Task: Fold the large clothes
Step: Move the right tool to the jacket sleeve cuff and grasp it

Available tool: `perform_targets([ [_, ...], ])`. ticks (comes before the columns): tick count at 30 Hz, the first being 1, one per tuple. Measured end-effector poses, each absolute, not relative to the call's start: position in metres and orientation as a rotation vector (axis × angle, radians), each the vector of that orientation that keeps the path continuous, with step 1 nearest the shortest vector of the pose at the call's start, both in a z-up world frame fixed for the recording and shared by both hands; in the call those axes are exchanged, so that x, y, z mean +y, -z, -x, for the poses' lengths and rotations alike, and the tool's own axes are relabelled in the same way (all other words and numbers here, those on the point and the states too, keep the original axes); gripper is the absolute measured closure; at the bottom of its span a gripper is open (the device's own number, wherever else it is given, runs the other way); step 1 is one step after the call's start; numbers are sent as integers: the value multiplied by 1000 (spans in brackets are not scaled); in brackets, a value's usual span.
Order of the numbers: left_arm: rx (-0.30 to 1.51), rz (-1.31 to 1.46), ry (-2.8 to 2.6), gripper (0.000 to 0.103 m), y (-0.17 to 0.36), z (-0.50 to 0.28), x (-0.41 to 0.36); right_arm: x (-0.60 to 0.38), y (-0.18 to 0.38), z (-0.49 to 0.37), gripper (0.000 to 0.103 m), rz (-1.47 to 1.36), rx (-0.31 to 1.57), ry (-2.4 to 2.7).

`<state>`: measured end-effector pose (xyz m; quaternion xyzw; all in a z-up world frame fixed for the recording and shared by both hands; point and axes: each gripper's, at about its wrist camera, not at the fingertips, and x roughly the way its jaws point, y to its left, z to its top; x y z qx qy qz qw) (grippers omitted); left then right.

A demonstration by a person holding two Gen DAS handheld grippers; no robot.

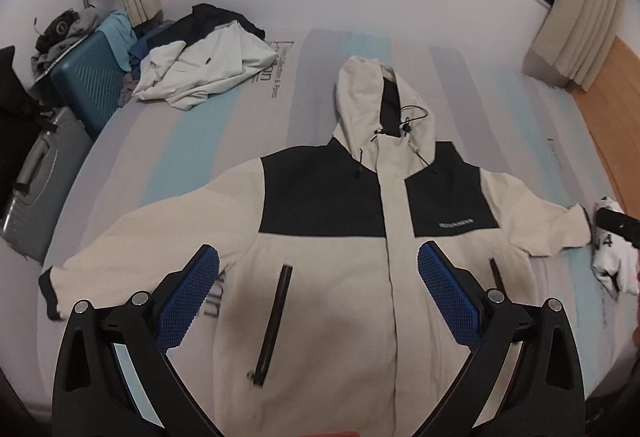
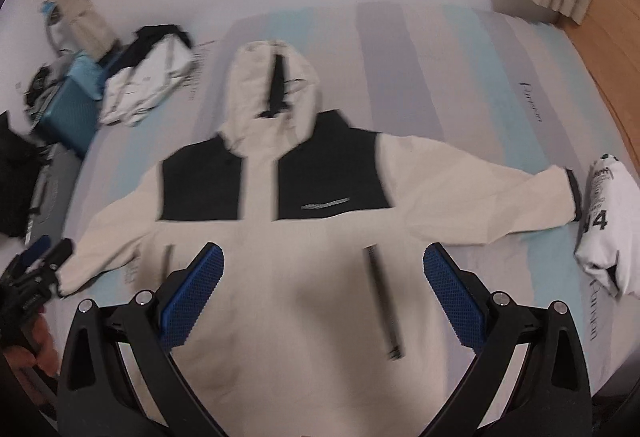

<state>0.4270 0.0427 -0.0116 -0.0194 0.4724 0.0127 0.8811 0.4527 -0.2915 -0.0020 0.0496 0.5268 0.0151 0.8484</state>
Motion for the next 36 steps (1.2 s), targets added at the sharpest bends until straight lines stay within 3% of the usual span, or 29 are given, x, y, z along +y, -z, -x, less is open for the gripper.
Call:
perform_targets([
  [13,1065,11,-46,6,112,-517,-28,-557,126,-529,7,-48,1208,187],
  [19,1087,73,-118,6,156,-527,-44,-684,184,-556,7,-162,1282,247],
  [27,1182,39,-95,6,205,-526,-71,-752,241,-568,7,-172,1357,301],
  [36,1219,72,-79,6,241,-551,-82,-752,269,-580,6,-167,1276,338],
])
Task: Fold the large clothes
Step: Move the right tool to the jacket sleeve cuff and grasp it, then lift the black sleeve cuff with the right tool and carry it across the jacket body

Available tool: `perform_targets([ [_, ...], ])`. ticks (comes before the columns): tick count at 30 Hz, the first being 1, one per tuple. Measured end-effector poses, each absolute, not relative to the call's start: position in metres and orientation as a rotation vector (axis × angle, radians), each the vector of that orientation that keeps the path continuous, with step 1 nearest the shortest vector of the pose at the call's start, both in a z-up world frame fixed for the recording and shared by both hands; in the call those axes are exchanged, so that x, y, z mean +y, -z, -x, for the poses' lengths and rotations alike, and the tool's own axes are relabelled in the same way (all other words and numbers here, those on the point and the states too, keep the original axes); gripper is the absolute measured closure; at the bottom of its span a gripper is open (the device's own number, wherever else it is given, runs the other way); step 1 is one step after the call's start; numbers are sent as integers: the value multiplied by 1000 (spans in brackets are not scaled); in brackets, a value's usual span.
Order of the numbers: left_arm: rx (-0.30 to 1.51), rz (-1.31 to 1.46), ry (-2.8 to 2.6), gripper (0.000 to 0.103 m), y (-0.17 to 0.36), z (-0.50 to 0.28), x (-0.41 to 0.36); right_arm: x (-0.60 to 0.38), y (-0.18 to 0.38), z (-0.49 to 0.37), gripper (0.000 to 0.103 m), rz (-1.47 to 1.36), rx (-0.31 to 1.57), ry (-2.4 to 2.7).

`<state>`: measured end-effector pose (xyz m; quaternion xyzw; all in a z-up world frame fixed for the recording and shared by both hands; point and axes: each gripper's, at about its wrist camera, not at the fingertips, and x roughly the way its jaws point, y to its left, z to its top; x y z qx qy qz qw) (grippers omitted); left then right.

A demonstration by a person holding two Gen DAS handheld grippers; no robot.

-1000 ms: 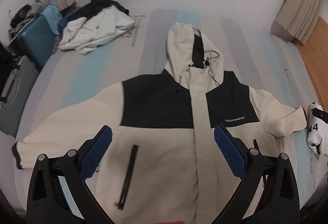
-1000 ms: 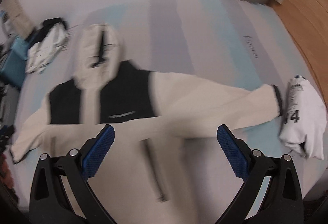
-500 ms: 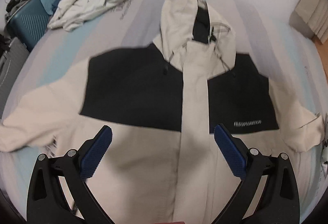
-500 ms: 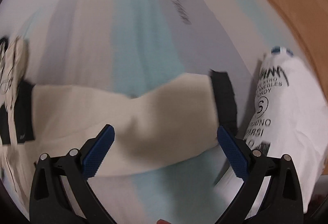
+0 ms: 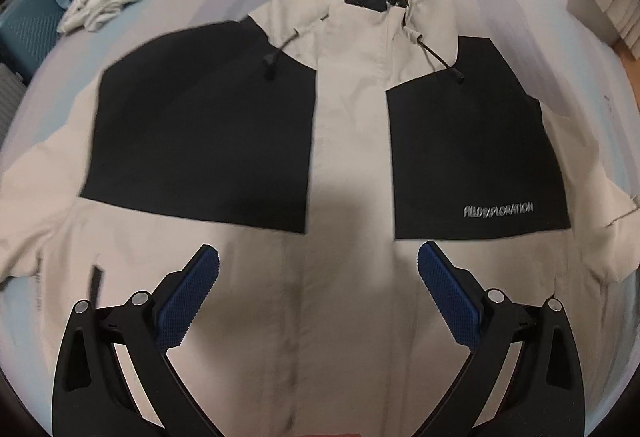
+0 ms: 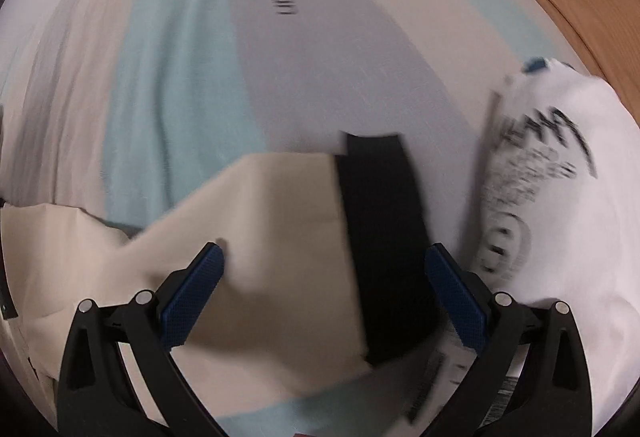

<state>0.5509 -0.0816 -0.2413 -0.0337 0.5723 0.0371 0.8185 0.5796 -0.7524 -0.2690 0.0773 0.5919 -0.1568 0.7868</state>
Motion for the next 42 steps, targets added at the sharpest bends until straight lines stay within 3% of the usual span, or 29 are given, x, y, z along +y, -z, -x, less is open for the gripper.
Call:
perform_targets([
  [10,1199,40,-35,6,240,-557,-99,-757,282,-583,9,-206,1302,316],
  [14,1226,43,-39,6,244,-553,-96,-755,271,-570,25,-329,1277,338],
  [18,1257,91,-49,6,246,-555,-93,-750,266,-554,53,-337,1261,361],
  [21,1242,87,-48,6,234,-554,-96,-749,258,-543,61,-329,1256,372],
  [22,1230,79,-45,6,227,-552,-98,-749,254,-541,59,-275,1265,402],
  [23,1222,71,-45,6,223,-550,-99,-751,252,-542,38,-211,1273,436],
  [25,1206,51,-43,6,212,-544,-103,-734,245,-544,26,-80,1273,482],
  [26,1200,45,-43,6,209,-542,-104,-731,243,-548,12,-36,1277,489],
  [27,1195,41,-43,6,206,-539,-105,-729,244,-554,7,28,1310,503],
  [33,1182,24,-36,6,201,-524,-113,-758,281,-565,7,-114,1560,445],
  [34,1179,14,-34,6,202,-523,-114,-758,281,-565,9,-129,1569,429],
  [36,1174,-24,-31,6,207,-520,-116,-760,281,-565,32,-186,1584,368],
  [38,1181,-42,-33,6,213,-522,-116,-762,280,-567,44,-221,1581,350],
  [42,1214,-29,-39,6,222,-525,-111,-771,270,-551,58,-330,1553,330],
])
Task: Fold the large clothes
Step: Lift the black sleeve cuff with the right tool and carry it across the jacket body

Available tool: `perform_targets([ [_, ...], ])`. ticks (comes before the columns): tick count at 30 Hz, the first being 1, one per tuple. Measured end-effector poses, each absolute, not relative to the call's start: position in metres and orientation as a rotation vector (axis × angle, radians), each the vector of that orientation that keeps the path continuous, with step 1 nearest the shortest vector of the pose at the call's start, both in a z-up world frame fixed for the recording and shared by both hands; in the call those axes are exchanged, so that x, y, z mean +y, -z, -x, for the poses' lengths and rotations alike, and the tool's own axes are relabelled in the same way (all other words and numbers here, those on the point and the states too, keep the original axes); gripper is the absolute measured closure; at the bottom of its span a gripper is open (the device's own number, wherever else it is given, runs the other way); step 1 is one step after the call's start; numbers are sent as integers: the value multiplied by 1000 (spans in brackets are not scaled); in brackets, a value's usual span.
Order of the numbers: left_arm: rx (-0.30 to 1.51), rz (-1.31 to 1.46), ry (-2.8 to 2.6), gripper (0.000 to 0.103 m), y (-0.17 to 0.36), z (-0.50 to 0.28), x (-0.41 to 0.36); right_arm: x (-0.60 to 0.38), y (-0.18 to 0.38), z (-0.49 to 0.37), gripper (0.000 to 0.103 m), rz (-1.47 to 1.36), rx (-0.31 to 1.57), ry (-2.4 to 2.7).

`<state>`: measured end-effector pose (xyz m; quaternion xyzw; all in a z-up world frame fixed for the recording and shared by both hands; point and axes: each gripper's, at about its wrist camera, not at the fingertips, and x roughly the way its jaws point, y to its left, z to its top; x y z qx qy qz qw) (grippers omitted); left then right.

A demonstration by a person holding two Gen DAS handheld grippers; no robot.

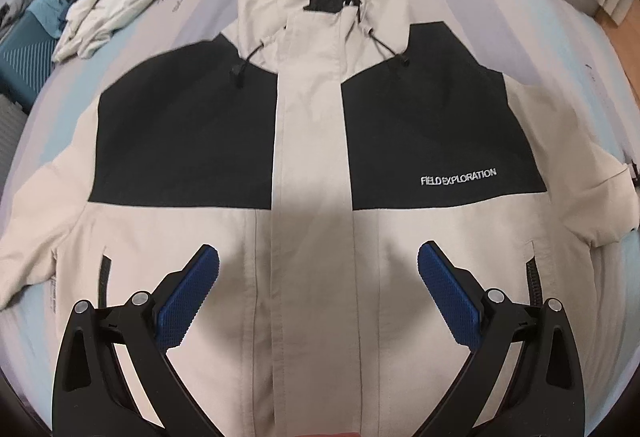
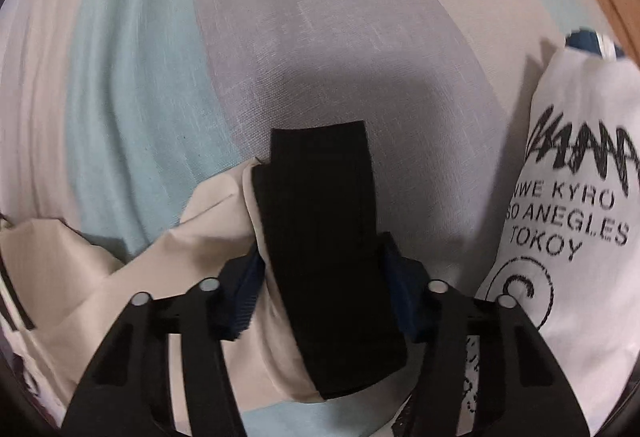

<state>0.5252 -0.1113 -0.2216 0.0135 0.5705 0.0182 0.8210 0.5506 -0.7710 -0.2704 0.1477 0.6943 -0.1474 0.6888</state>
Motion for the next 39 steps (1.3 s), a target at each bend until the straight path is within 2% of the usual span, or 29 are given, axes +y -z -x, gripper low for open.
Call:
perform_targets([
  [7,1227,-18,-80,6,208,-514,-103,-762,216,-506,60,-454,1416,284],
  [14,1201,-40,-141,6,175,-501,-83,-729,157,-466,60,-575,1356,209],
  [20,1172,-10,-131,6,165,-500,-53,-645,118,-467,61,-579,1323,134],
  [28,1121,27,-121,6,159,-501,13,-510,99,-482,61,-480,1328,17],
  [39,1121,-29,-91,6,168,-520,92,-317,109,-494,61,-373,1377,-118],
])
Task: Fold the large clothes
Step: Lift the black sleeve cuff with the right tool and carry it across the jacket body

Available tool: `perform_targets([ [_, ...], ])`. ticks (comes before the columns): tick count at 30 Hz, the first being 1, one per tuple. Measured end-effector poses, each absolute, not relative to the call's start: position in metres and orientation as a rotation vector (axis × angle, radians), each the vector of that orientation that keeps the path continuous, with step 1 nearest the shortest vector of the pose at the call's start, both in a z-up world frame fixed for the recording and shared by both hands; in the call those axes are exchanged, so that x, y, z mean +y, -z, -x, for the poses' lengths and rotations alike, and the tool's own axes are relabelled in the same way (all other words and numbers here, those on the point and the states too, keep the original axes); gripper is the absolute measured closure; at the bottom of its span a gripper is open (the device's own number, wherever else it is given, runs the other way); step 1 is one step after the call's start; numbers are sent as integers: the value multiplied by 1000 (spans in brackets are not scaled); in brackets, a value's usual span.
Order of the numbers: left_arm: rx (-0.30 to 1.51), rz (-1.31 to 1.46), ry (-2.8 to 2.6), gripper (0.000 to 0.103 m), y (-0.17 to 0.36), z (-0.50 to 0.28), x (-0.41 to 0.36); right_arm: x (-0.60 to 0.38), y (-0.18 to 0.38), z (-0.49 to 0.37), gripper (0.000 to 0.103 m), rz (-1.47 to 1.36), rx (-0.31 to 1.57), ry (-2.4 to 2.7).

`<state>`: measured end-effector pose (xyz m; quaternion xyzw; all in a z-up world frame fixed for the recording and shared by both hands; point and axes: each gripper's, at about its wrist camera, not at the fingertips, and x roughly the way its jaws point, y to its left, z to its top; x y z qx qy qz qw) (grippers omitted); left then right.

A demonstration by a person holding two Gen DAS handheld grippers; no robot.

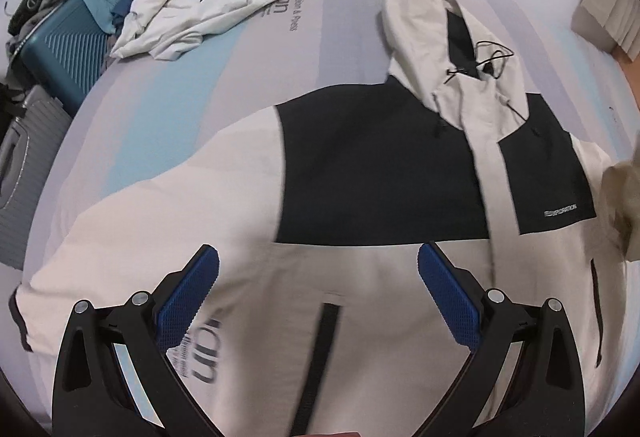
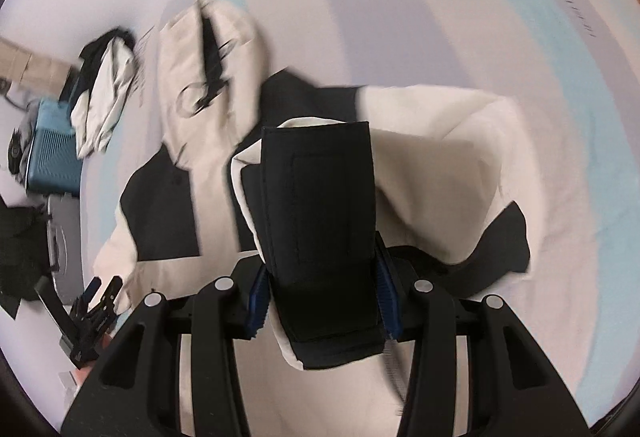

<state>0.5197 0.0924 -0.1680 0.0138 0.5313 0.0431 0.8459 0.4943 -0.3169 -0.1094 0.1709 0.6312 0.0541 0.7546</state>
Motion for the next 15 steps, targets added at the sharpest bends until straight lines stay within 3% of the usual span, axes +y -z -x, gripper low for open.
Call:
perform_targets([
  [15,1149,25,-142,6,177,-508,194,-116,145,-531,61,-318,1429,-258],
])
